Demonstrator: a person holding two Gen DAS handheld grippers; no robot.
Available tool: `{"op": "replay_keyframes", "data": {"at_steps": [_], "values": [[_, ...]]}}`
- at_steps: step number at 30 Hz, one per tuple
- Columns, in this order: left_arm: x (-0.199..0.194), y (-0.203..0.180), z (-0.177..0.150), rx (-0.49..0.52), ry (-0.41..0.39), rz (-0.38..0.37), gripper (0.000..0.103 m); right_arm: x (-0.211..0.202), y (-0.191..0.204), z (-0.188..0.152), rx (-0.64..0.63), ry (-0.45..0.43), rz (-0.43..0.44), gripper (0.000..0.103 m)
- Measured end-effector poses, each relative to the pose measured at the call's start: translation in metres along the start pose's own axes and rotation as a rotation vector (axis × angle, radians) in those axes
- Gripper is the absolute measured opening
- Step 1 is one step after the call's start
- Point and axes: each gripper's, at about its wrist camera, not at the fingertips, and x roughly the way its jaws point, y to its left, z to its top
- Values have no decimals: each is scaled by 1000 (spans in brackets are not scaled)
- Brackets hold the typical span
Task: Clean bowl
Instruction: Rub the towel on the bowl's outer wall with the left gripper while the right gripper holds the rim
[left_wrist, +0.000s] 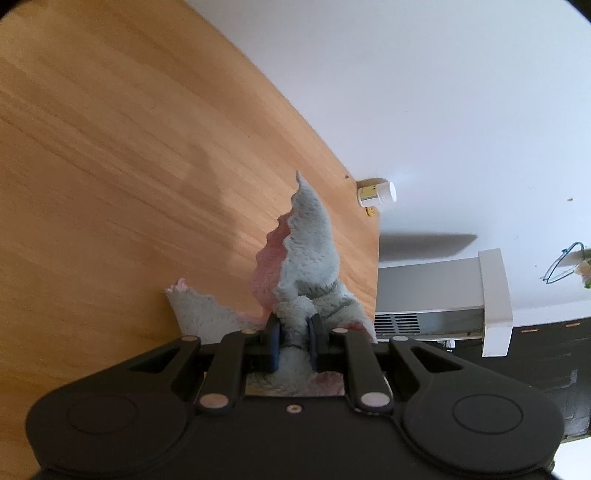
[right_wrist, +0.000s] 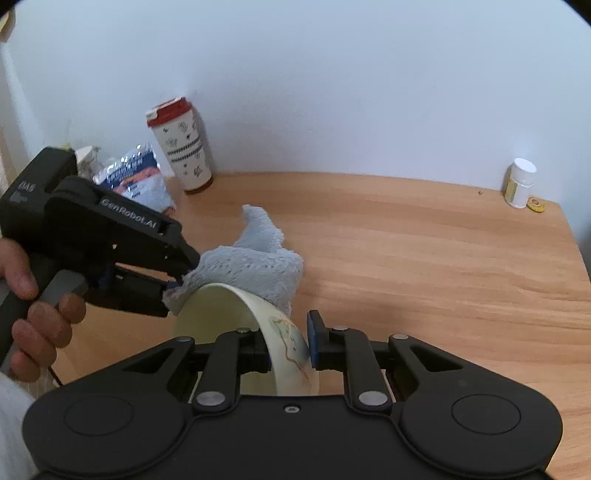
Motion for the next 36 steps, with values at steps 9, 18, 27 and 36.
{"op": "replay_keyframes", "data": {"at_steps": [9,18,27,36], "values": [[-2,18,-3,-55,36,82,14,-3,-14,5,122,-35,-35,22],[-4,19,1,-70,19,71,13,1,-28,7,198,-10,-7,22],[-3,14,8,-76,-10,18,13,8,-8,8,106,26,83,23],[-7,26,6,-107,-46,44,14,18,-51,8,341,56,56,23]]}}
